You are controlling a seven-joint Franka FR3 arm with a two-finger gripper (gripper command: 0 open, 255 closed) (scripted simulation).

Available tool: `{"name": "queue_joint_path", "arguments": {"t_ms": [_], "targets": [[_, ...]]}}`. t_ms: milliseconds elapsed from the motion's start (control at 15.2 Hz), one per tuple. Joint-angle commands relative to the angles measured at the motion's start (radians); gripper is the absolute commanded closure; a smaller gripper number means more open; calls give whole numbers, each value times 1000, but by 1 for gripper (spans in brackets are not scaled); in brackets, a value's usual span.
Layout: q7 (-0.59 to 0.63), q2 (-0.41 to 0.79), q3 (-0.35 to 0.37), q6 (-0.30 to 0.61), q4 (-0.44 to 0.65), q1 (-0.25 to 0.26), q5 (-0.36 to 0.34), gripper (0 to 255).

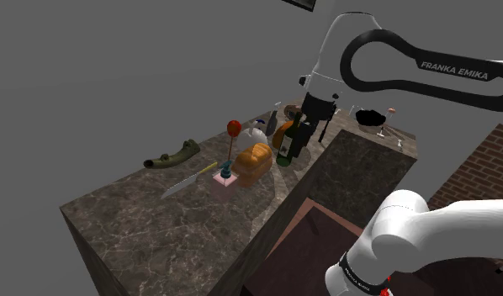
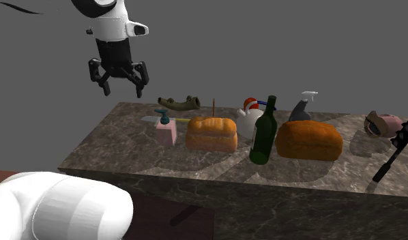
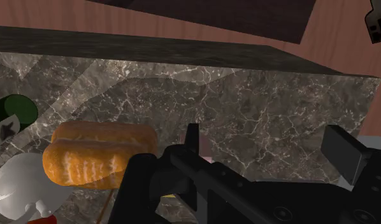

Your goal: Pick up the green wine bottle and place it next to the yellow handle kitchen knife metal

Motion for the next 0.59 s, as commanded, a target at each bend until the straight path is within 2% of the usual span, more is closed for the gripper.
{"name": "queue_joint_path", "arguments": {"t_ms": [0,528], "targets": [[0,0,0,0,0,0,0,0],[-182,146,-150,90,52,-65,-109,0]]}}
